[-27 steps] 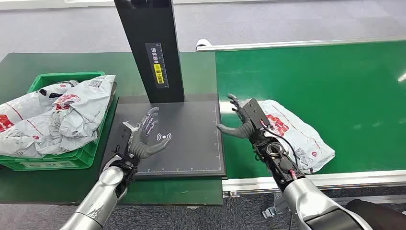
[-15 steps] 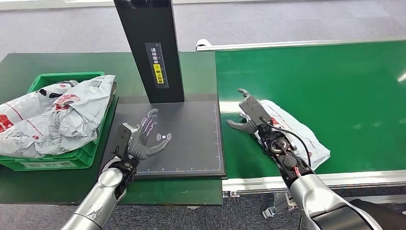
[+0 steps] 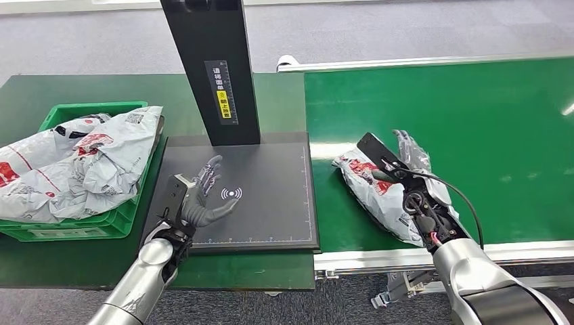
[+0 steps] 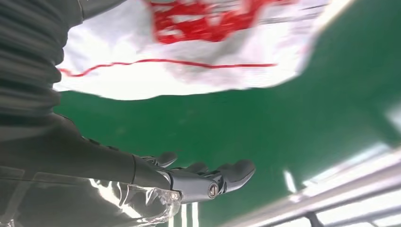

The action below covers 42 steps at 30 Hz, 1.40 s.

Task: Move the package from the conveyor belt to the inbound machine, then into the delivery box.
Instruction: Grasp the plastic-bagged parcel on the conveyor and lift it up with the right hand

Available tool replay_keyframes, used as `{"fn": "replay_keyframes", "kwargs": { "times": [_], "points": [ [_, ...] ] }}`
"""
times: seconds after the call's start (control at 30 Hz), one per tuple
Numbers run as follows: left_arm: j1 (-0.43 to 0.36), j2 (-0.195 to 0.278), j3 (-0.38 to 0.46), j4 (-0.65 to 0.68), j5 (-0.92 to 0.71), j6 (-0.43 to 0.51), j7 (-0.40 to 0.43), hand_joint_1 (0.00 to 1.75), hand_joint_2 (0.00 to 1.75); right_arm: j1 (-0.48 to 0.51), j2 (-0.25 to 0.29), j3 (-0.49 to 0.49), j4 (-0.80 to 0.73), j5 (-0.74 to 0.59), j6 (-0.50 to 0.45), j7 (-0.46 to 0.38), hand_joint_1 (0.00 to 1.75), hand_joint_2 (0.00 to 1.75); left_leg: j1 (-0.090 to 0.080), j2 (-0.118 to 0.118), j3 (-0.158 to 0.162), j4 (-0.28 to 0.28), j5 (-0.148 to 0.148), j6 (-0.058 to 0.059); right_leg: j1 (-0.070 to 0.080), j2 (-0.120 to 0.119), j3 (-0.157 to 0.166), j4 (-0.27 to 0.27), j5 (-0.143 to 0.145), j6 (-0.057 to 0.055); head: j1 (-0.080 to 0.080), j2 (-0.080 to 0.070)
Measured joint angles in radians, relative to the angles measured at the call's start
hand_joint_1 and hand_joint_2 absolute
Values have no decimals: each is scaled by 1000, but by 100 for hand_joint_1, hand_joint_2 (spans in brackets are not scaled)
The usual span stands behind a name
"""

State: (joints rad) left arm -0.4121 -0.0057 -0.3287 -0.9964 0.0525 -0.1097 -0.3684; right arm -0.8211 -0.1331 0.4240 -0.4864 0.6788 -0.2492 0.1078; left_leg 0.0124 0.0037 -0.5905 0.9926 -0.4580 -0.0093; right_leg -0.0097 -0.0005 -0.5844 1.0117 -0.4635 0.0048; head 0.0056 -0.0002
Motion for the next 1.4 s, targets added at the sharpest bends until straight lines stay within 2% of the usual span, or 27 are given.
{"fn": "replay_keyframes", "kwargs": {
  "times": [0.13,0.33,0.43,0.63,0.67,0.77,0.8,1.4],
  "points": [
    [5,-4,2,-1,-10,-3,7,0,175,0,-19,-19,29,85,84,82,0,175,0,0,0,0,0,0,0,0,0,0,0,0,0,0],
    [9,-17,7,-2,-32,-7,20,0,175,4,-32,-45,72,216,272,209,0,175,0,0,0,0,0,0,0,0,0,0,0,0,0,0],
    [8,-26,8,1,-35,-7,23,0,175,11,-38,-56,89,238,349,213,0,175,0,0,0,0,0,0,0,0,0,0,0,0,0,0],
    [7,-36,9,4,-39,-9,25,0,175,15,-41,-69,105,243,383,201,0,175,0,0,0,0,0,0,0,0,0,0,0,0,0,0],
    [7,-37,9,5,-40,-10,25,0,175,15,-41,-72,106,242,393,195,8,175,0,0,0,0,0,0,0,0,0,0,0,0,0,0],
    [4,-40,9,8,-41,-13,28,0,175,16,-41,-84,110,242,424,182,139,175,0,0,0,0,0,0,0,0,0,0,0,0,0,0],
    [1,-41,9,10,-42,-14,30,0,175,16,-41,-88,111,243,431,182,174,175,0,0,0,0,0,0,0,0,0,0,0,0,0,0],
    [-13,-46,9,21,-43,-14,33,0,175,21,-41,-119,116,249,447,179,175,175,0,0,0,0,0,0,0,0,0,0,0,0,0,0]
  ]
}}
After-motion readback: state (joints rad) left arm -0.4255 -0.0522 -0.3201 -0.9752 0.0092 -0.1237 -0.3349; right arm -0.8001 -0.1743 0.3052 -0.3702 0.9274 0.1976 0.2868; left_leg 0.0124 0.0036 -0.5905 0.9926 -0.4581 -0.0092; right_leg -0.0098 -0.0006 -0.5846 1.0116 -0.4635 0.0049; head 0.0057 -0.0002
